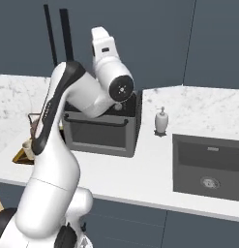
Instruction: Pick the kettle from the counter and place it on the tray. Then pick the mug from the cabinet and place it on the tray. Then close the cabinet doors.
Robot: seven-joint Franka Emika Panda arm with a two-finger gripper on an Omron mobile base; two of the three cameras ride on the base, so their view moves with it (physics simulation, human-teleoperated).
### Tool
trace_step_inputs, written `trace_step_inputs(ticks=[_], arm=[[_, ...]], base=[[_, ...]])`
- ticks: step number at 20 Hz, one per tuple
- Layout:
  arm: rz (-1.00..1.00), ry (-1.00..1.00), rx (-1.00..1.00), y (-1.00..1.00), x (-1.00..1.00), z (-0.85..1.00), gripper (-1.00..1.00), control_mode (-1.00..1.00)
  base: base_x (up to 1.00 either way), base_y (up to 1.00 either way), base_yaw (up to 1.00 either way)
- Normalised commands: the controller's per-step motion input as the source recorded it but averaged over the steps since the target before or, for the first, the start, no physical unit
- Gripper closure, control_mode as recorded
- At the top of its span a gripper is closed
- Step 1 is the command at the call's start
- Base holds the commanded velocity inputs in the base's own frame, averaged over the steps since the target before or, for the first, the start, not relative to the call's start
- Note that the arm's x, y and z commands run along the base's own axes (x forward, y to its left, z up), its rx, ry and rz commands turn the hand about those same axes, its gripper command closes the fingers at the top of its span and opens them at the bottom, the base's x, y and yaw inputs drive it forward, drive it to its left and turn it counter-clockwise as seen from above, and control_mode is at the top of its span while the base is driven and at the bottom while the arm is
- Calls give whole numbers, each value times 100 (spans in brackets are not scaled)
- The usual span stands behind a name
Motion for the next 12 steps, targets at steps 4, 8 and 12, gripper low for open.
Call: trace_step_inputs(ticks=[4, 8, 12], arm=[[-23, 0, 0, 68, 98, -17, 100, -100], [-20, 1, 0, 62, 95, -11, 100, -100], [-17, 9, 0, 32, 100, 0, 100, -100]], base=[[0, 0, 0], [0, 0, 0], [0, 0, 0]])
